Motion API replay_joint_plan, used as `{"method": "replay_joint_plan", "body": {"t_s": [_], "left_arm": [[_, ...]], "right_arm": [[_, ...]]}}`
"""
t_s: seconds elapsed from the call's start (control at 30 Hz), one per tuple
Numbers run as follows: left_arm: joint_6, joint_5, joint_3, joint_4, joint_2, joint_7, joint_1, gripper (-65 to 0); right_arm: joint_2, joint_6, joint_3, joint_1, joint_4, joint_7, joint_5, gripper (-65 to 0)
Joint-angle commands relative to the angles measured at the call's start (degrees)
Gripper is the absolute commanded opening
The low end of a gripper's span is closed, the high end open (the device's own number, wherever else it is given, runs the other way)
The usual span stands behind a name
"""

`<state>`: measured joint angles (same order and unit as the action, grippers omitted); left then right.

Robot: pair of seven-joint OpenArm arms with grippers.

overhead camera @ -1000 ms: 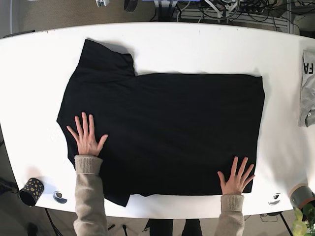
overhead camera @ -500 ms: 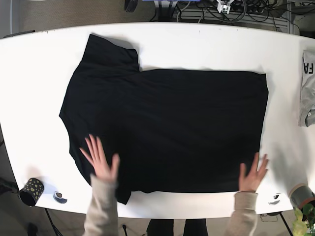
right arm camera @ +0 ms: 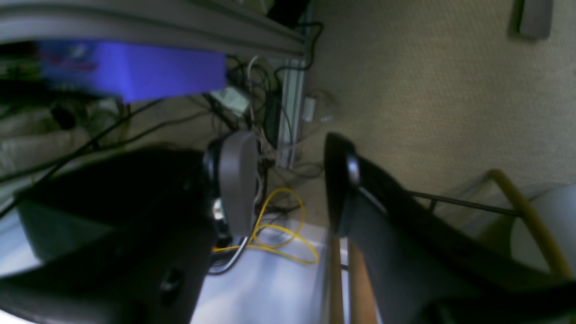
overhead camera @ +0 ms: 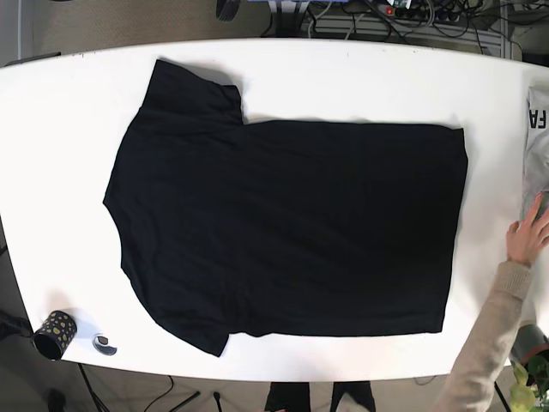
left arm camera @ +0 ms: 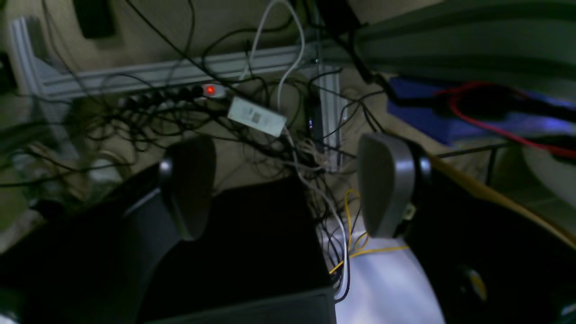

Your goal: Fold the T-shirt properly

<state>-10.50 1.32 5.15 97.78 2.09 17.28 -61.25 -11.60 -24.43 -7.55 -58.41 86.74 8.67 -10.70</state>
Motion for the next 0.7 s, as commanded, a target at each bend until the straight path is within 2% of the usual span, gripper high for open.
{"method": "replay_joint_plan", "body": {"t_s": [0.0, 0.1, 0.3, 0.5, 0.67], "left_arm": [[-0.2, 0.4, 1.3, 4.6, -0.2, -0.4, -2.5, -20.4], [-0.2, 0.4, 2.9, 8.7, -0.4, 0.3, -4.0, -20.4], [-0.4, 0.6, 4.8, 15.9, -0.5, 5.8, -4.9, -20.4], [-0.5, 0.6, 7.6, 16.8, -3.4, 5.7, -3.4, -20.6], [-0.5, 0.6, 9.9, 16.8, -5.0, 5.7, 1.9, -20.6]], "right_arm": [[-0.2, -0.23, -2.3, -2.7, 4.2, -0.8, -0.4, -41.7], [0.8, -0.5, -5.2, -5.3, 8.3, -0.4, -0.4, -41.7], [1.7, -0.67, -9.5, -7.7, 18.0, 3.5, -0.4, -41.7], [1.9, -0.67, -12.1, -7.2, 24.1, 4.2, -0.9, -41.7], [1.5, -0.67, -15.1, -4.2, 25.4, 4.2, -7.6, -41.7]]}}
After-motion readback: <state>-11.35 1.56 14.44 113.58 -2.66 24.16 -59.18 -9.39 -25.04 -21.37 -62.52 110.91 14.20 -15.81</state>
